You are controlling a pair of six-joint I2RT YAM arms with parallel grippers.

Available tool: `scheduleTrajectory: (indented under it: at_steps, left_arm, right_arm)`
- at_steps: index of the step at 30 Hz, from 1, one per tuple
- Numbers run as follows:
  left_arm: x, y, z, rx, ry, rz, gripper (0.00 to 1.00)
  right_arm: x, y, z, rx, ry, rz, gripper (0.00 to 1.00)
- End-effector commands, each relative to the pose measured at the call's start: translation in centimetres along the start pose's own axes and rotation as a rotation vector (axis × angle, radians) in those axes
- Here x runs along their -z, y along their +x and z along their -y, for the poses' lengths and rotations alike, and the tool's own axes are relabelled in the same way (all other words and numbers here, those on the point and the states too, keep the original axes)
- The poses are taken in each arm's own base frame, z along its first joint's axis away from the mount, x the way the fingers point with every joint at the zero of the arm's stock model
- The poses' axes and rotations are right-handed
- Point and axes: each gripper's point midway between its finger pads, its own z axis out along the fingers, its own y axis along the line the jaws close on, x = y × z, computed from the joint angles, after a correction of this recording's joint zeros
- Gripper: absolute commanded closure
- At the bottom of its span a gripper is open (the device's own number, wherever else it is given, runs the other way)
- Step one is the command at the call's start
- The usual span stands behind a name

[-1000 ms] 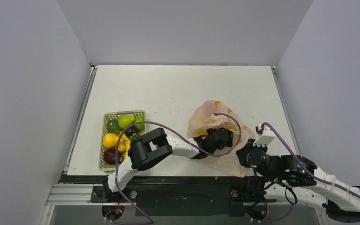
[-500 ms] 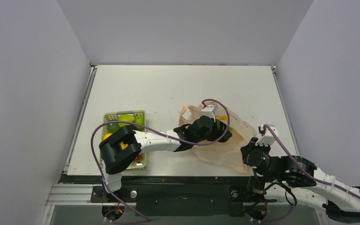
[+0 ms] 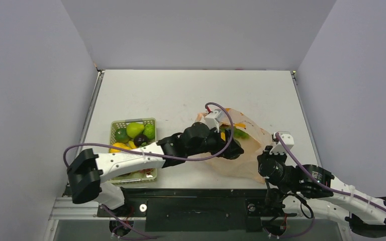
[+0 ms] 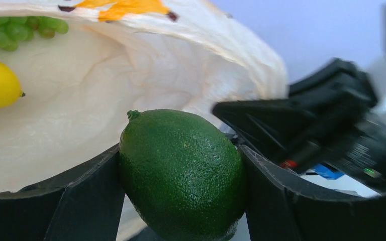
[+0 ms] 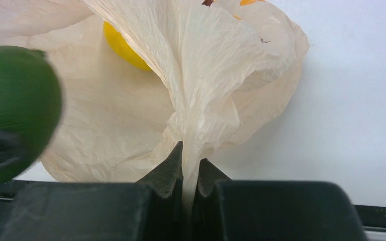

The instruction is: Take the fake fruits out of the plastic bag

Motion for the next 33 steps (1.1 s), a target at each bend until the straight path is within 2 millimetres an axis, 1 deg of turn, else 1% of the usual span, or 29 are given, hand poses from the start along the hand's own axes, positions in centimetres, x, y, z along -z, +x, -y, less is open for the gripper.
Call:
scheduleTrajectory:
  at_steps: [1,2,3,4,5,6,7,8,9,10,11,12,13,14,15,16,17,18,19,20,21,22,23,28,31,32,33]
  left_arm:
    - [4.9,-1.8,2.6,-0.042,0.062,0.033,1.00]
    - [6.4,-2.6,3.4,-0.046,0.080,0.054,1.00]
    - [7.2,-2.6,3.0,-0.048,0.057,0.053,1.00]
    - [8.8,-3.5,3.8,-0.059,0.076,0.083,1.00]
    - [9.8,-3.8,3.4,-0.065,0.043,0.089,1.00]
    - [11.6,-4.8,4.0,-0.081,0.046,0.126,1.00]
    - [12.7,-5.1,3.0,-0.089,-0.017,0.134,1.00]
    - [14.5,-5.9,2.9,-0.107,-0.034,0.164,1.00]
    - [15.7,-6.2,1.5,-0.115,-0.116,0.175,1.00]
    - [17.5,-6.9,1.3,-0.125,-0.135,0.203,1.00]
    - [19.5,-7.2,0.2,-0.131,-0.192,0.222,1.00]
    - [20.5,-7.5,-0.4,-0.137,-0.222,0.235,1.00]
    - [22.5,-7.7,-1.5,-0.142,-0.275,0.254,1.00]
    - [23.4,-7.8,-2.2,-0.143,-0.305,0.265,1.00]
    - [25.1,-7.8,-3.5,-0.143,-0.369,0.281,1.00]
    - [26.1,-7.2,-5.0,-0.148,-0.431,0.265,1.00]
    - [27.3,-7.5,-5.9,-0.138,-0.472,0.302,1.00]
    - [28.0,-7.0,-7.0,-0.142,-0.523,0.289,1.00]
    - [28.7,-7.0,-8.0,-0.135,-0.565,0.310,1.00]
    - [29.2,-6.3,-9.2,-0.138,-0.617,0.291,1.00]
    - [29.7,-6.4,-10.0,-0.121,-0.657,0.313,1.00]
    - [30.0,-6.0,-11.3,-0.126,-0.715,0.311,1.00]
    - [30.0,-5.8,-11.8,-0.113,-0.737,0.315,1.00]
    - [30.4,-4.6,-16.4,-0.092,-0.941,0.318,1.00]
    - [31.0,-4.6,-19.0,-0.044,-1.052,0.334,1.00]
    - [30.8,-4.1,-19.9,-0.032,-1.069,0.323,1.00]
    - [31.2,-4.2,-20.8,-0.015,-1.098,0.328,1.00]
  right_arm:
    - [0.1,-1.2,-0.3,-0.016,-0.014,0.050,1.00]
    - [0.1,-1.2,-0.3,-0.015,-0.017,0.050,1.00]
    - [0.1,-1.2,-0.3,-0.016,-0.018,0.050,1.00]
    - [0.1,-1.2,-0.3,-0.020,-0.019,0.052,1.00]
    - [0.1,-1.2,-0.3,-0.020,-0.020,0.053,1.00]
    - [0.1,-1.2,-0.3,-0.022,-0.023,0.052,1.00]
    - [0.1,-1.2,-0.4,-0.022,-0.024,0.053,1.00]
    - [0.1,-1.2,-0.4,-0.024,-0.026,0.053,1.00]
    - [0.2,-1.2,-0.4,-0.026,-0.028,0.054,1.00]
    - [0.1,-1.2,-0.4,-0.026,-0.027,0.054,1.00]
    - [0.1,-1.2,-0.3,-0.027,-0.028,0.055,1.00]
    - [0.2,-1.2,-0.3,-0.026,-0.030,0.055,1.00]
    - [0.2,-1.2,-0.4,-0.027,-0.031,0.056,1.00]
    - [0.2,-1.2,-0.4,-0.027,-0.032,0.056,1.00]
    - [0.2,-1.2,-0.4,-0.028,-0.033,0.056,1.00]
    - [0.2,-1.2,-0.4,-0.026,-0.033,0.056,1.00]
    - [0.1,-1.2,-0.4,-0.024,-0.032,0.054,1.00]
    - [0.1,-1.2,-0.4,-0.024,-0.031,0.054,1.00]
    - [0.1,-1.2,-0.4,-0.023,-0.030,0.054,1.00]
    - [0.1,-1.1,-0.4,-0.019,-0.028,0.053,1.00]
    - [0.1,-1.1,-0.4,-0.016,-0.027,0.050,1.00]
    - [0.0,-1.1,-0.5,-0.015,-0.027,0.050,1.00]
    - [0.0,-1.1,-0.5,-0.014,-0.025,0.049,1.00]
    - [0.0,-1.0,-0.5,-0.012,-0.024,0.048,1.00]
    - [0.0,-1.0,-0.5,-0.011,-0.025,0.048,1.00]
    - [0.0,-1.0,-0.5,-0.011,-0.023,0.048,1.00]
    - [0.0,-1.0,-0.5,-0.012,-0.026,0.048,1.00]
